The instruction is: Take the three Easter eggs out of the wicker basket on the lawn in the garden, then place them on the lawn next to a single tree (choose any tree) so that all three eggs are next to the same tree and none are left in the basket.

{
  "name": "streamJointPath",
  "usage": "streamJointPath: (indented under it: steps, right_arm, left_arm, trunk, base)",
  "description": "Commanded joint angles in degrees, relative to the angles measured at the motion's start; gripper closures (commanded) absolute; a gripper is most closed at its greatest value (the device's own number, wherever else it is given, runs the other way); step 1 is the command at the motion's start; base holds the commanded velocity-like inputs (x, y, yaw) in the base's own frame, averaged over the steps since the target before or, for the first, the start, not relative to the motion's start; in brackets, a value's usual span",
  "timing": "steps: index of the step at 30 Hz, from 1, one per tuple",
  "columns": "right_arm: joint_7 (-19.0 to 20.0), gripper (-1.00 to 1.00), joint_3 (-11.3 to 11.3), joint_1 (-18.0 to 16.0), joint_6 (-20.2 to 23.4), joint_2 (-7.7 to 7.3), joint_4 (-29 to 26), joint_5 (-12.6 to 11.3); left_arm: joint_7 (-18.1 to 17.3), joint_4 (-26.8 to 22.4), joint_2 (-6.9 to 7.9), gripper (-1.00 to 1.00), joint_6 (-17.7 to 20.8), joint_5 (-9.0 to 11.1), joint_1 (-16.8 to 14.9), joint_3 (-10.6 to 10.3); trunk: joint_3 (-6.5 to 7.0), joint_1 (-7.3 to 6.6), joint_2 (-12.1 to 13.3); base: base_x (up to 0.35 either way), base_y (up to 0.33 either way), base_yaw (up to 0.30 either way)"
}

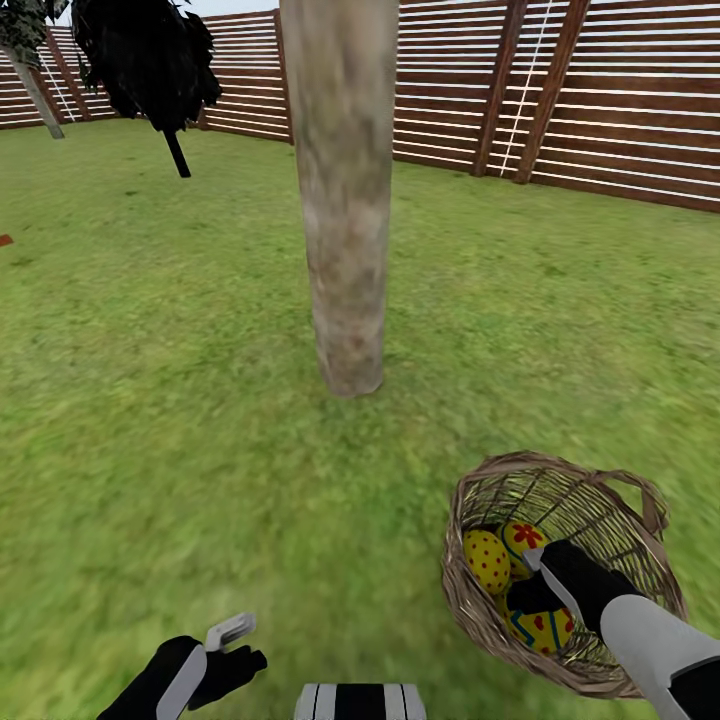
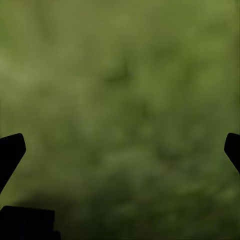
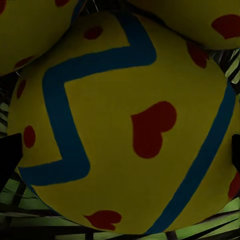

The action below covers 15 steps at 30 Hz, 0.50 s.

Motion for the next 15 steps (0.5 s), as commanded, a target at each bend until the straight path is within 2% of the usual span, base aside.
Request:
streamJointPath:
  steps: [1,2,3,15]
  right_arm:
    - [0.0,-1.00,0.4,0.1,0.3,-0.06,0.0,-0.9]
    - [0.0,-1.00,0.4,0.1,0.3,-0.02,0.0,-0.9]
    - [0.0,1.00,0.4,0.1,0.3,-0.03,0.0,-0.9]
    - [0.0,1.00,0.3,0.1,0.2,-0.08,0.0,-0.9]
  left_arm:
    - [0.3,-0.1,0.06,-1.00,0.2,0.5,0.0,-0.3]
    - [0.3,-0.1,0.06,-1.00,0.2,0.5,0.0,-0.3]
    - [0.3,-0.1,0.06,-1.00,0.2,0.5,0.0,-0.3]
    - [0.3,-0.1,0.06,-1.00,0.2,0.5,0.0,-0.3]
  trunk:
    - [-0.06,0.01,0.0]
    - [-0.06,0.01,0.0]
    - [-0.06,0.01,0.0]
    - [-0.06,0.01,0.0]
  base:
    - [0.000,0.000,0.000]
    - [0.000,0.000,0.000]
    - [0.000,0.000,0.000]
    - [0.000,0.000,0.000]
